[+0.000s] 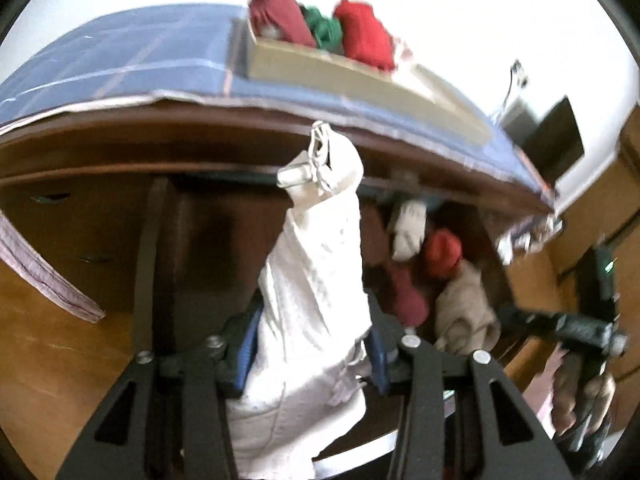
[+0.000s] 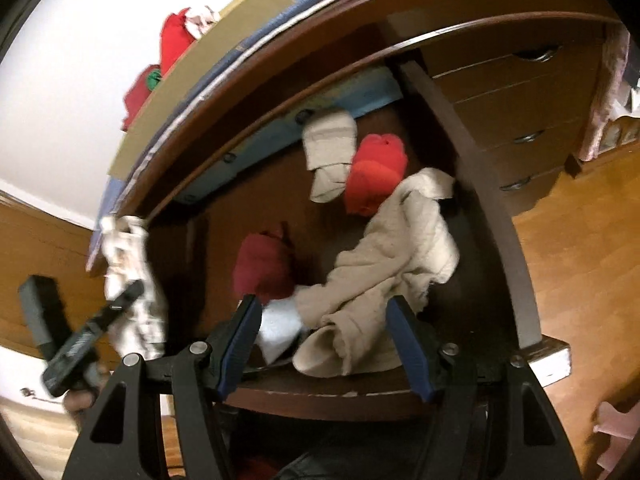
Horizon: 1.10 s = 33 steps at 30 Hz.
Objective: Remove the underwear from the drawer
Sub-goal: 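Grasp the white underwear with left tool while right grasps beige underwear, then lift both held underwear up and carry them over the tray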
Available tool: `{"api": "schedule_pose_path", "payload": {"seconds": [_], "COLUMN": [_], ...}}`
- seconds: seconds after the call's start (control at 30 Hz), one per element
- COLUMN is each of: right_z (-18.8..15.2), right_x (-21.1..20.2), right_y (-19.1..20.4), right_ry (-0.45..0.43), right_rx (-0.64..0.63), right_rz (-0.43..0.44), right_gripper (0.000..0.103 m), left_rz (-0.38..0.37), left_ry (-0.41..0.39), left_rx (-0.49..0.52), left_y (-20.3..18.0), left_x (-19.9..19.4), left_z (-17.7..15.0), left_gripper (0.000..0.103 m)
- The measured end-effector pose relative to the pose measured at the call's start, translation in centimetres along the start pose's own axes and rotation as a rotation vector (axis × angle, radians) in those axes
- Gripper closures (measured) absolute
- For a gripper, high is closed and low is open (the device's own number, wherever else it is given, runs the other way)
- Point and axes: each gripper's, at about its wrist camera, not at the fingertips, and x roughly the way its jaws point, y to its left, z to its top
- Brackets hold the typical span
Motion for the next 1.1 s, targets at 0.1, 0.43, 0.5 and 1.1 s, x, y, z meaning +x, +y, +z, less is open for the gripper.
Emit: {"api": "schedule_pose_path", "payload": {"seconds": [0.1, 0.43, 0.5, 1.1], "right_z": [0.3, 2.6, 2.6, 0.7], "right_x": [0.4, 4.5, 5.9, 3.1], "right_y": [0.2, -0.3, -0.4, 1.0], "right_ry": [0.022, 0.161, 0.208, 0.052], "right_rx": [0.012, 0.090, 0.093, -0.059], "right_rz": [-0.010, -0.179, -0.188, -0.098], "right_gripper": [0.036, 0.036, 0.036, 0.069], "left_rz": [-0.003, 0.016, 0.011, -0.004], "left_ry": [-0.028, -0.078, -0.076, -0.058], "left_rx": [-0.010, 0.036, 0.038, 0.059], "left_y": [0.0, -0.8, -0.9, -2.2], "left_x": [-1.2, -2.9, -2.8, -2.2], "left_z": [0.0, -0.8, -0.7, -1.0], "left_gripper": [0.059, 0.059, 0.059, 0.059]}}
